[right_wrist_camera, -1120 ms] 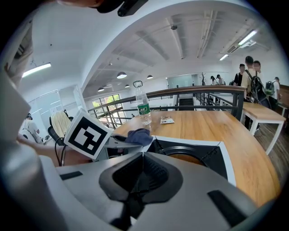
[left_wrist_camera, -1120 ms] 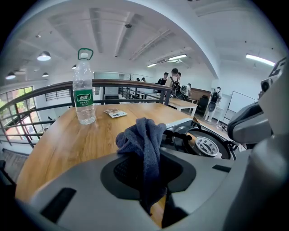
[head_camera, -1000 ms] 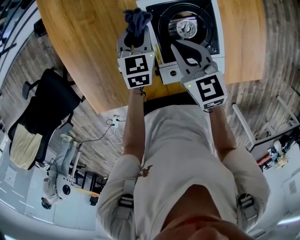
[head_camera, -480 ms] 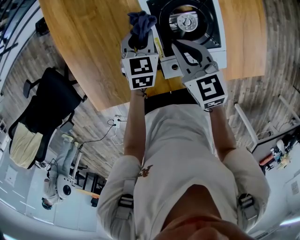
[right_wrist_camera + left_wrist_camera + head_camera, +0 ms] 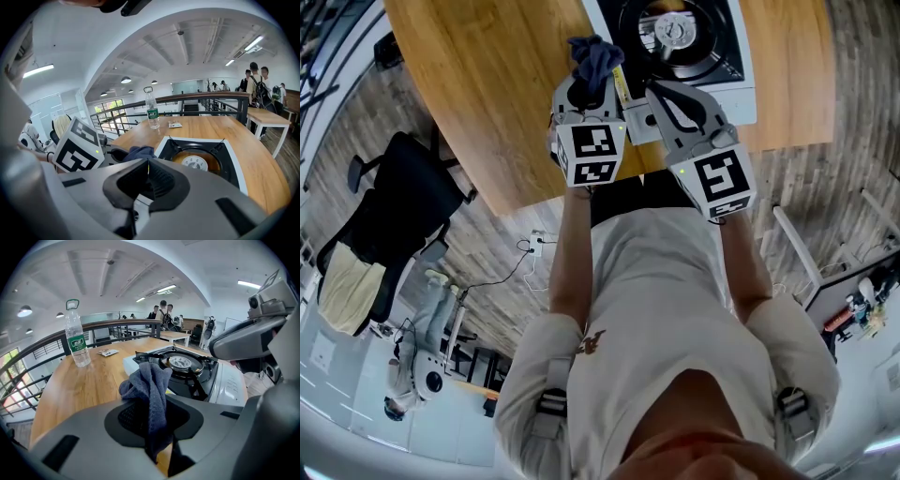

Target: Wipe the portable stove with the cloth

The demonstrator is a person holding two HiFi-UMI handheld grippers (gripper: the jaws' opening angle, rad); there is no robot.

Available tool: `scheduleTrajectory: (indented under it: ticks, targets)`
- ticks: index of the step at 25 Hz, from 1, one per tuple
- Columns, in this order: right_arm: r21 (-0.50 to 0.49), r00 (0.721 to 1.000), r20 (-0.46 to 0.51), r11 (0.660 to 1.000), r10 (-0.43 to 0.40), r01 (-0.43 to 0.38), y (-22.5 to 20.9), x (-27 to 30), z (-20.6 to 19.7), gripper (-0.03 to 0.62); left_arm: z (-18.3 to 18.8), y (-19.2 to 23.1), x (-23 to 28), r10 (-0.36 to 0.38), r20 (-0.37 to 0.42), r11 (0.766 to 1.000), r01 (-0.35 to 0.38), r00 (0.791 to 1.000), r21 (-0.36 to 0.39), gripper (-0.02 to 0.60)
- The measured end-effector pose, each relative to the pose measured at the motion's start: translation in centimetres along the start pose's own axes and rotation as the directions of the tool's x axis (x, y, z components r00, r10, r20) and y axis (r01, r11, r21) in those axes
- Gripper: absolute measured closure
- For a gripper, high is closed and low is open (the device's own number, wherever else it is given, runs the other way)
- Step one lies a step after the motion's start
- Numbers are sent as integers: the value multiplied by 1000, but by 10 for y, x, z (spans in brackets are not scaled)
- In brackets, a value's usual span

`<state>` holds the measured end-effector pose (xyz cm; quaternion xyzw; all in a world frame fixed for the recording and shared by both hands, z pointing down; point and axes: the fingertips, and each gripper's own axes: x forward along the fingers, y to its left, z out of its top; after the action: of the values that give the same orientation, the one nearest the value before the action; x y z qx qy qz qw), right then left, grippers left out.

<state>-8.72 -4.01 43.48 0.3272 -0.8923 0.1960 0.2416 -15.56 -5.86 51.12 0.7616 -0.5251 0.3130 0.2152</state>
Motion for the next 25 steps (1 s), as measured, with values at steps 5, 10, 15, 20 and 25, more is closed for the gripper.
scheduleTrajectory:
  ticks: [5,10,15,20,25]
  targets:
    - [1,1000,6,1000,-7,7,6,-7,-4,572,-4,-7,-9,-11,-2,1000,11,1000,21,471]
    - [4,1000,12,1000,-16,16,11,-13,-7,572,-11,-13,-17,-29,-12,999,30,1000,42,471]
    - [4,1000,14,1000,-26,26,15,-19,-10,572,-18,-20,-25,-47,-18,998,48,999,52,471]
    - [3,999,14,999,-37,37,18,-22,-10,572,-23,-25,-31,-66,-25,995,67,998,70,471]
    - [-7,999,9,999,-43,43,24,-23,-10,572,-27,-31,-38,-89,-27,992,91,996,85,471]
